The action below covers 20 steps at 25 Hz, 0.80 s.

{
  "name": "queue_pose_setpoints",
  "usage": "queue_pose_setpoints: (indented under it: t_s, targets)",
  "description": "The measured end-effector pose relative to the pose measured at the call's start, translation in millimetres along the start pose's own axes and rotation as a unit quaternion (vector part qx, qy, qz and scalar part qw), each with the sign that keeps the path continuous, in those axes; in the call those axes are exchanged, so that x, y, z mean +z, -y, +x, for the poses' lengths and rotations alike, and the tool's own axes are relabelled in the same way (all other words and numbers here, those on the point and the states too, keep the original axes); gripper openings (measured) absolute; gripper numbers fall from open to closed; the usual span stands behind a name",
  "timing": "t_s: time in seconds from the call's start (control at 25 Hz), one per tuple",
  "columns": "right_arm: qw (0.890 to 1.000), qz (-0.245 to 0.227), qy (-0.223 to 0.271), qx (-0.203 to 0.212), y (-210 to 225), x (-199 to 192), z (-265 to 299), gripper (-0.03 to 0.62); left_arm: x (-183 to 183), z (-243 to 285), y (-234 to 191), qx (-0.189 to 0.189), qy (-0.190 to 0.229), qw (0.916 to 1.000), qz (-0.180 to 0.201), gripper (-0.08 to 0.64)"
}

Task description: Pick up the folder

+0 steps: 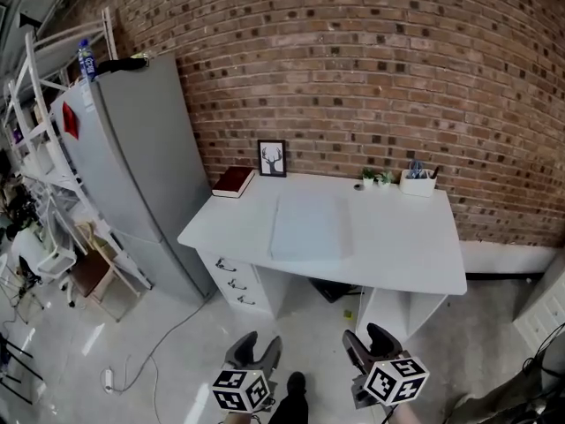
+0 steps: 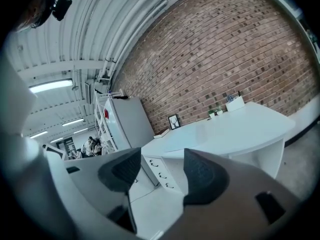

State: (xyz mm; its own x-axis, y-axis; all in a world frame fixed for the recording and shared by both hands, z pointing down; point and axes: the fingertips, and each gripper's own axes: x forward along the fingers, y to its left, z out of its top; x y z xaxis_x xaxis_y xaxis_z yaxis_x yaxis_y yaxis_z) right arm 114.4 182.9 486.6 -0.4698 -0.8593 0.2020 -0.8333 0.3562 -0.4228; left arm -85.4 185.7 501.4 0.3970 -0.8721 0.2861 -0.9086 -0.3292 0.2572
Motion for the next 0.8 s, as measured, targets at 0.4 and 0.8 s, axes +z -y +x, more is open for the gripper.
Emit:
queue_pose_setpoints:
  t_s: [0.4, 0.8]
  targets:
    - [1.000, -0.011, 0.005, -0.006, 20, 40, 116, 0.261, 49, 98, -67, -0.002, 0.010, 0.9999, -0.005, 0.218]
    - [0.999, -0.013, 0.024, -0.037, 45, 88, 213, 0.261, 104, 185, -125, -0.015, 0.013, 0.9998, 0.005, 0.219]
